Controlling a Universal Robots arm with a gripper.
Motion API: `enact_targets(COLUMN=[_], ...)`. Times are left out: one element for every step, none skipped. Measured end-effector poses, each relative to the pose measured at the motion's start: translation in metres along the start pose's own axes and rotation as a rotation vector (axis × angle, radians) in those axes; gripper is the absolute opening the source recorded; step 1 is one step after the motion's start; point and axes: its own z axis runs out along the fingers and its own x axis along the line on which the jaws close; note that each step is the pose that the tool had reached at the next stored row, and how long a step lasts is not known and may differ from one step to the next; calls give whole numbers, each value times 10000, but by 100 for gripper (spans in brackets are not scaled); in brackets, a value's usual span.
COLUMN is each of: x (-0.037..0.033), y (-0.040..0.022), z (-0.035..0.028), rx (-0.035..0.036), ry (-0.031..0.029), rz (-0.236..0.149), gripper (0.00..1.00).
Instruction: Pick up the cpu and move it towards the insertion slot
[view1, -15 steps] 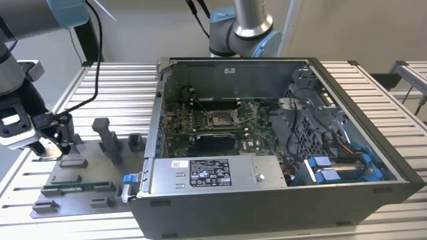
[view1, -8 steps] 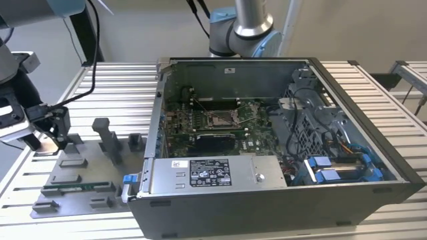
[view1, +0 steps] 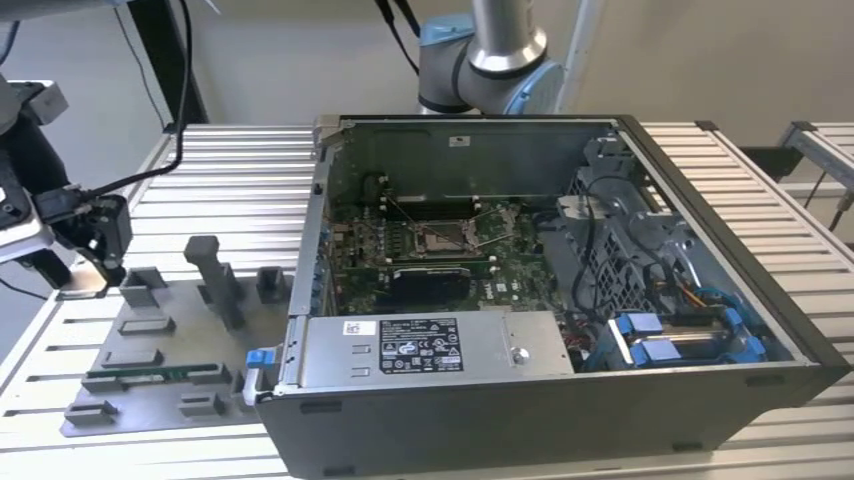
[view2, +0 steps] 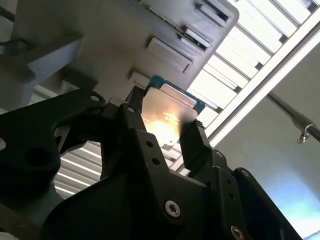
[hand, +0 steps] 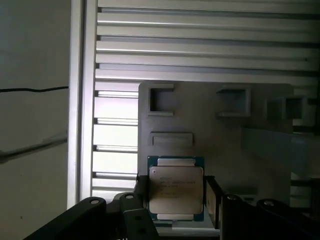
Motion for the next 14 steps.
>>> enact_targets(x=[0, 0, 0, 0, 0, 0, 1, 1, 1, 1, 1, 1, 1, 1], y=[1, 2, 3, 4, 4, 5, 6, 7, 8, 9, 10, 10, 11, 12], z=[-24, -47, -70, -90, -110, -132, -156, -181, -204, -228, -251, -271, -291, -311], rx=[0, 0, 1, 1, 1, 0, 0, 0, 0, 1, 0, 0, 0, 1], ry=[0, 0, 1, 1, 1, 0, 0, 1, 1, 2, 1, 0, 0, 1], rz=[0, 1, 1, 1, 1, 1, 1, 1, 1, 2, 1, 1, 2, 1], gripper=[0, 0, 0, 0, 0, 0, 0, 0, 0, 0, 0, 0, 0, 0])
